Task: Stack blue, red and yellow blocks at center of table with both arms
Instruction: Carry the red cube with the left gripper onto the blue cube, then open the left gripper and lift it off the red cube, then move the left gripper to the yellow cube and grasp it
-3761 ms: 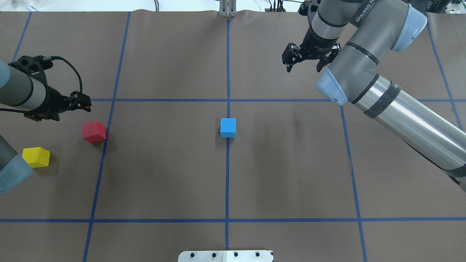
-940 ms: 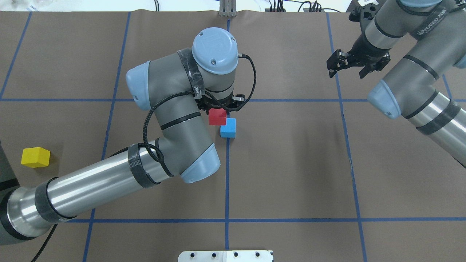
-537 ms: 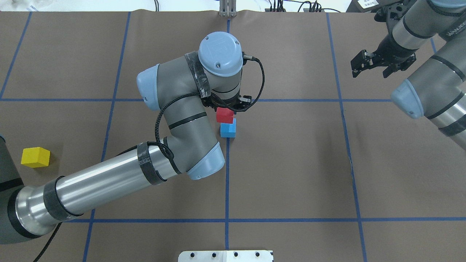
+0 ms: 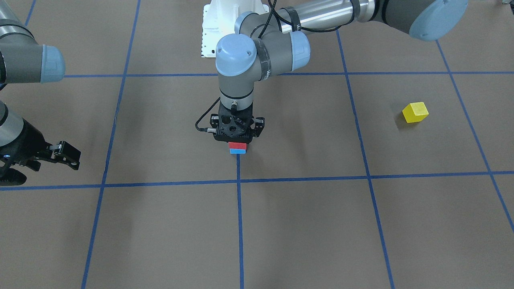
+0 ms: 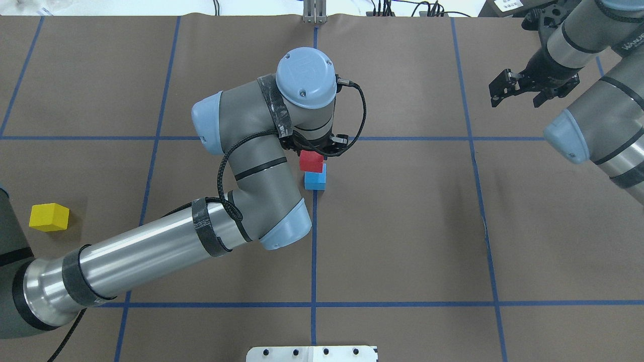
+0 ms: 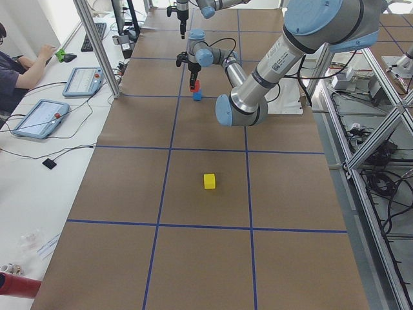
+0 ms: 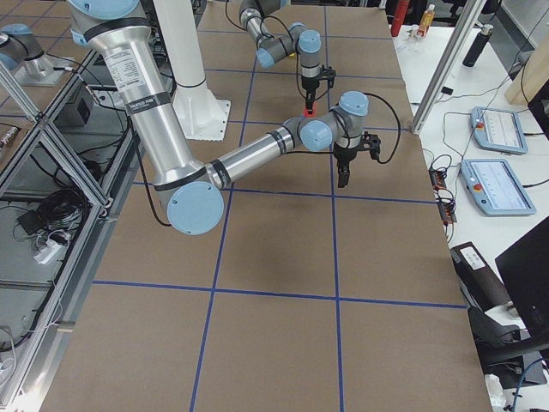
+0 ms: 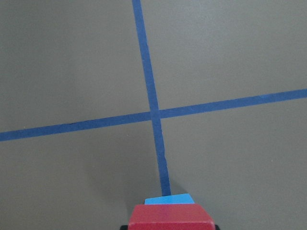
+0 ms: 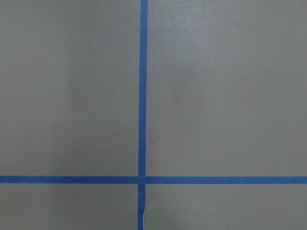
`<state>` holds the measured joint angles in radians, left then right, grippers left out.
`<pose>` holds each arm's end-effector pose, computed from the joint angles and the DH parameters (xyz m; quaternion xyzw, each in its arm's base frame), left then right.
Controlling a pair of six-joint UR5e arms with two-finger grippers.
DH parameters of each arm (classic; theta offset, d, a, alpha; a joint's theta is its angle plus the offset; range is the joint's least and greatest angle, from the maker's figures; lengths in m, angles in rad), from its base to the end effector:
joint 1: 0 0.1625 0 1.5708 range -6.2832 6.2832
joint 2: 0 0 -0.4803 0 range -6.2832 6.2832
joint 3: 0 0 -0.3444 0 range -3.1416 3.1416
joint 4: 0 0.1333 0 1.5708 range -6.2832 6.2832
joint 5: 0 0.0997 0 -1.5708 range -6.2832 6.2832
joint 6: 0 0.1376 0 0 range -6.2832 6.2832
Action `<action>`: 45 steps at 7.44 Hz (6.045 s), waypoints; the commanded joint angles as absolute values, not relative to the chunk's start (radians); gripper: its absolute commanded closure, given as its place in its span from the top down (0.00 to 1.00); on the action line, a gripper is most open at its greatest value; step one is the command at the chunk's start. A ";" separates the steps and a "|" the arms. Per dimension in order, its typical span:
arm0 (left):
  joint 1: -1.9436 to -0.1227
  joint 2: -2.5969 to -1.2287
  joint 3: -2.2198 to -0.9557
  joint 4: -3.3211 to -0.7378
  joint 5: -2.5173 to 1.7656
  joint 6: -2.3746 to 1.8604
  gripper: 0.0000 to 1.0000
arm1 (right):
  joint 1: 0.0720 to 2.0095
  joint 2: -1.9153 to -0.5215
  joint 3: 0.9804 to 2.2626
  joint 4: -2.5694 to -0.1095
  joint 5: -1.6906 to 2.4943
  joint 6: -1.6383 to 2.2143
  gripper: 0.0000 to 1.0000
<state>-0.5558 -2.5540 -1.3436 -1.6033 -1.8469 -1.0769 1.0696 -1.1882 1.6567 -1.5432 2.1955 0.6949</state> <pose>0.6414 -0.5111 0.2151 0.0807 0.3929 0.0245 0.9157 -0.2551 -0.5756 0.5033 0.0254 -0.3777 0.0141 0.9255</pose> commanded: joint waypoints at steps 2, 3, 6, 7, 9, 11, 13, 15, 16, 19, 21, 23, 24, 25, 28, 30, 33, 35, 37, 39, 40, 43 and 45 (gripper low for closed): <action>-0.554 -2.554 -1.341 -1.609 -1.848 -1.094 0.00 | 1.071 -1.189 1.658 -1.543 2.197 0.695 0.99; -0.555 -2.553 -1.341 -1.612 -1.848 -1.100 0.62 | 1.071 -1.189 1.657 -1.543 2.198 0.695 0.99; -0.554 -2.548 -1.347 -1.611 -1.848 -1.108 1.00 | 1.074 -1.187 1.658 -1.543 2.198 0.693 0.99; -0.555 -2.548 -1.368 -1.603 -1.850 -1.108 1.00 | 1.075 -1.187 1.658 -1.543 2.200 0.693 0.99; -0.577 -2.543 -1.559 -1.439 -1.853 -1.085 1.00 | 1.086 -1.189 1.658 -1.543 2.235 0.689 0.99; -0.609 -2.335 -1.880 -1.301 -1.861 -0.993 1.00 | 1.091 -1.190 1.658 -1.543 2.240 0.686 0.99; -0.705 -1.993 -2.102 -1.333 -1.879 -0.893 1.00 | 1.092 -1.192 1.658 -1.542 2.238 0.686 0.99; -0.835 -1.629 -2.105 -1.700 -1.961 -0.766 1.00 | 1.091 -1.200 1.672 -1.540 2.237 0.689 0.99; -0.895 -1.491 -2.026 -1.961 -2.017 -0.737 1.00 | 1.091 -1.201 1.675 -1.540 2.237 0.690 0.99; -0.954 -1.428 -1.847 -2.175 -2.092 -0.701 1.00 | 1.091 -1.206 1.681 -1.540 2.237 0.690 0.99; -0.954 -1.420 -1.818 -2.174 -2.091 -0.718 1.00 | 1.091 -1.206 1.680 -1.540 2.235 0.689 0.99; -0.953 -1.391 -1.812 -2.172 -2.068 -0.716 1.00 | 1.091 -1.207 1.683 -1.540 2.235 0.689 0.99; -0.948 -1.391 -1.799 -2.172 -2.034 -0.721 1.00 | 1.091 -1.207 1.683 -1.540 2.237 0.689 0.99; -0.943 -1.394 -1.792 -2.172 -2.028 -0.751 1.00 | 1.091 -1.207 1.681 -1.540 2.235 0.689 0.99; -0.937 -1.397 -1.795 -2.172 -2.028 -0.799 1.00 | 1.091 -1.207 1.683 -1.540 2.237 0.689 0.99; -0.921 -1.402 -1.801 -2.178 -2.034 -0.842 1.00 | 1.091 -1.207 1.683 -1.540 2.235 0.689 0.99; -0.881 -1.393 -1.792 -2.178 -2.014 -0.853 1.00 | 1.091 -1.209 1.686 -1.540 2.237 0.689 0.99; -0.861 -1.393 -1.772 -2.177 -2.016 -0.854 1.00 | 1.091 -1.209 1.686 -1.540 2.237 0.689 0.99; -0.845 -1.393 -1.761 -2.178 -2.016 -0.859 1.00 | 1.091 -1.209 1.689 -1.540 2.237 0.689 0.99; -0.835 -1.393 -1.752 -2.181 -2.025 -0.859 1.00 | 1.092 -1.209 1.692 -1.540 2.237 0.689 0.99; -0.830 -1.393 -1.752 -2.183 -2.026 -0.859 1.00 | 1.092 -1.213 1.700 -1.540 2.237 0.690 0.99; -0.828 -1.393 -1.755 -2.181 -2.025 -0.859 0.13 | 1.091 -1.220 1.710 -1.542 2.237 0.690 0.99; -0.833 -1.355 -1.801 -2.171 -2.026 -0.851 0.00 | 1.091 -1.220 1.723 -1.545 2.238 0.690 0.99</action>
